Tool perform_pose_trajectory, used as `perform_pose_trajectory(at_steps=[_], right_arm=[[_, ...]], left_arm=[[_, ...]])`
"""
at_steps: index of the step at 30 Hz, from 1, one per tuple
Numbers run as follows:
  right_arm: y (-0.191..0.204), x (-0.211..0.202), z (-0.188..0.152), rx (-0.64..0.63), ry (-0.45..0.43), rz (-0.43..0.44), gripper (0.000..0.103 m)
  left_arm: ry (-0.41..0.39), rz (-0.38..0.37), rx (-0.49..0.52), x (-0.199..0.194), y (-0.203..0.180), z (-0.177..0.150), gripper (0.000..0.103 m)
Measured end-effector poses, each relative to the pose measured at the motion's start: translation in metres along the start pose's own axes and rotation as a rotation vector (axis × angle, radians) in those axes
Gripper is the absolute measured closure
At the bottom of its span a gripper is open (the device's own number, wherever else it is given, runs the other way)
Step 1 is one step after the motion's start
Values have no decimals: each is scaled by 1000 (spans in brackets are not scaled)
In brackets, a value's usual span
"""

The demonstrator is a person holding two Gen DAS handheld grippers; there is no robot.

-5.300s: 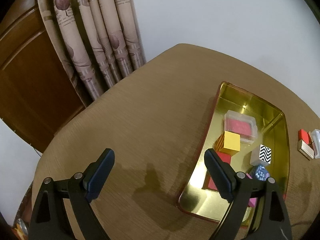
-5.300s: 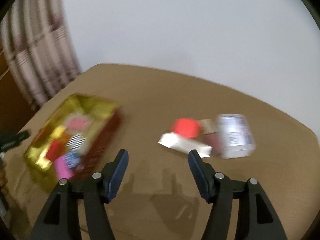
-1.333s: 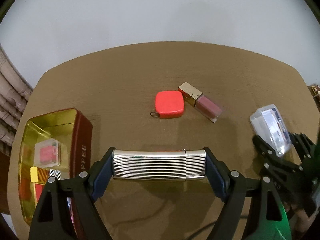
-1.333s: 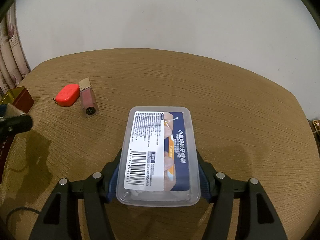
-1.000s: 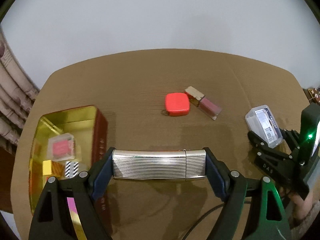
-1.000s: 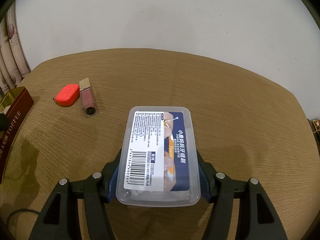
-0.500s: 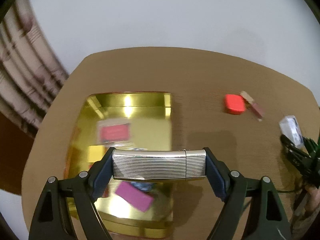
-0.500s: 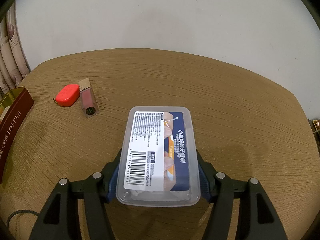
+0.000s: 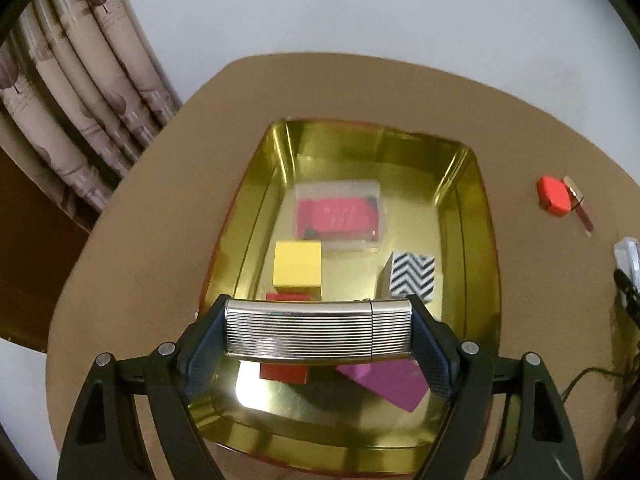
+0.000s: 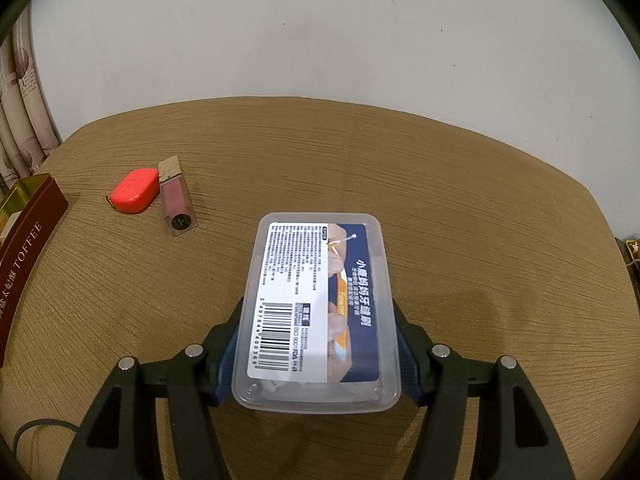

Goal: Organize rigid objects
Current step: 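Carry the silver case over the gold tin with the left gripper, then lower the silver case into the gold tin and open the left gripper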

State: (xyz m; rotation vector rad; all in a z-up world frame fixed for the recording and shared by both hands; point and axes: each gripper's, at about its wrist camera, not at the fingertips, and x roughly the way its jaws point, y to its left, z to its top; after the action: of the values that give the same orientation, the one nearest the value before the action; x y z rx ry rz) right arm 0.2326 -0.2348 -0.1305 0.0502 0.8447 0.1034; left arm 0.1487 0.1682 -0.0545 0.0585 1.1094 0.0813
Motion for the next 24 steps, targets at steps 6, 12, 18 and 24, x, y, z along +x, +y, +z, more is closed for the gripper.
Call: perform_pose_trajectory(at_steps=[6,12,18,24], right_arm=[[0,0,0,0,0,-1,38],[0,0,0,0,0,0,38],[0,0,0,0,0,0,38],[0,0,0,-3,0,-3,38]], left_arm=[[7,-1,4,9,1,-6,23],[32,-18,-25,21,8,-8,23],[47,-38,-11,27,7,-10,22],[-8,-4,49,17,-4,-15,18]])
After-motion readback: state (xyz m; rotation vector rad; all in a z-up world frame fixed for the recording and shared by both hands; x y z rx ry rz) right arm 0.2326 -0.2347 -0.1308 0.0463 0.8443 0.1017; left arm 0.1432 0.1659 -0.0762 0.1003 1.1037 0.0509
